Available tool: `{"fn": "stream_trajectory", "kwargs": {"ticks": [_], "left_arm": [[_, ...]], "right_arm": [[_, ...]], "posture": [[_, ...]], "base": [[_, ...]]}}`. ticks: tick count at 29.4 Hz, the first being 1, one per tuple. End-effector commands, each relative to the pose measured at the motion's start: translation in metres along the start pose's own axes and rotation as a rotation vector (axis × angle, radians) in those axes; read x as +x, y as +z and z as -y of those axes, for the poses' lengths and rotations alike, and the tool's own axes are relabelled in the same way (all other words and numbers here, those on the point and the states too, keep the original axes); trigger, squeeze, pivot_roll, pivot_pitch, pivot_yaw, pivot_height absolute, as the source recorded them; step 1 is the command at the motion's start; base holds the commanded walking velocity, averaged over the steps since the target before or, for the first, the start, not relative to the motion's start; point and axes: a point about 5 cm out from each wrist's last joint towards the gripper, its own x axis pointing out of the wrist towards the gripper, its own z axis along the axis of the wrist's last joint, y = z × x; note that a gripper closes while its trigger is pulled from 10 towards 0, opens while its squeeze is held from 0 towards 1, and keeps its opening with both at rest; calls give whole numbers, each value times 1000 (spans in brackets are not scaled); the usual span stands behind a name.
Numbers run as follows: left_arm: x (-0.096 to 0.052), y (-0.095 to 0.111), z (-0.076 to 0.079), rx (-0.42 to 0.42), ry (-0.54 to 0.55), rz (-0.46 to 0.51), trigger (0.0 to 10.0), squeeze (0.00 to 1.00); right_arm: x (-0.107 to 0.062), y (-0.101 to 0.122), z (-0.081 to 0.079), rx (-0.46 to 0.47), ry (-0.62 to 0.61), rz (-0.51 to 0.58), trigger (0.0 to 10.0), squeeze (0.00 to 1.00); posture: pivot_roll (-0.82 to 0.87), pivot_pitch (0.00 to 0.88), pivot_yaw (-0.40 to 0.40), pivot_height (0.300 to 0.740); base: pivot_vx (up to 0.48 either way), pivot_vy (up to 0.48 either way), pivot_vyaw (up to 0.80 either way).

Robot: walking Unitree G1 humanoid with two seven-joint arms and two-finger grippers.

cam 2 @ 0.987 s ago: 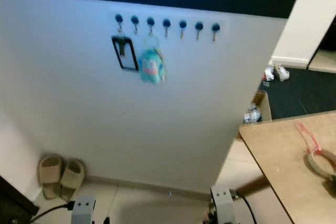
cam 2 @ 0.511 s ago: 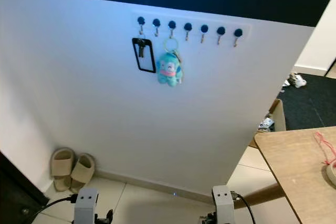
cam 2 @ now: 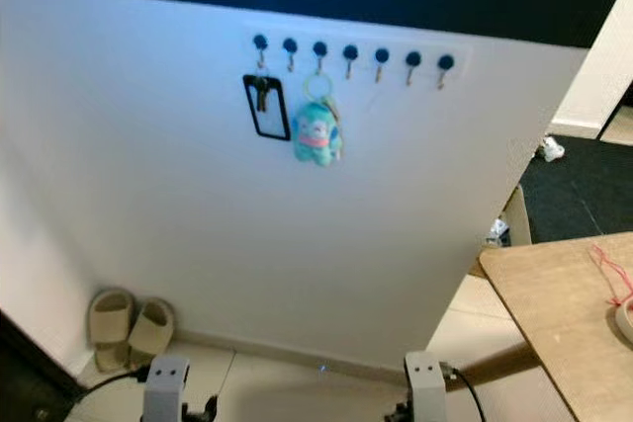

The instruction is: Hang keys on a hook

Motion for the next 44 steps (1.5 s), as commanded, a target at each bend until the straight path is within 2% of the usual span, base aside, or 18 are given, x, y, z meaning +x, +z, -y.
{"fn": "stream_trajectory", "kwargs": {"ticks": [1, 5, 18, 27, 30, 41, 44], "left_arm": [[-1, -1, 2, -5, -8, 5, 10000, 0], [-1, -1, 2, -3, -9, 7, 10000, 0], [0, 4, 6, 40, -50, 37, 10000, 0], [0, 5, 9, 72, -62, 38, 10000, 0], [0, 3, 7, 42, -39, 31, 10000, 0], [-1, 6, 2, 102, 8, 63, 10000, 0], [0, 13, -1, 116, -4, 112, 10000, 0]], "right_arm": [[0, -4, -4, 12, 6, -15, 10000, 0], [0, -4, -4, 12, 6, -15, 10000, 0], [0, -4, -4, 16, 4, -14, 10000, 0], [0, -4, -5, 17, 5, -14, 10000, 0], [0, -5, -5, 16, 6, -16, 10000, 0], [0, -4, -5, 12, 8, -17, 10000, 0], [1, 6, -3, -6, -3, 37, 10000, 0]], "posture": [[75, 30, -60, 740], [74, 30, -60, 740], [74, 30, -59, 740], [77, 32, -59, 740], [78, 32, -59, 740], [73, 16, -61, 740], [65, 5, -57, 740]], "base": [[0, 446, 0], [0, 419, 0], [0, 0, 0], [0, -478, 0], [0, 0, 0], [0, 0, 0], [0, 0, 0]]}}
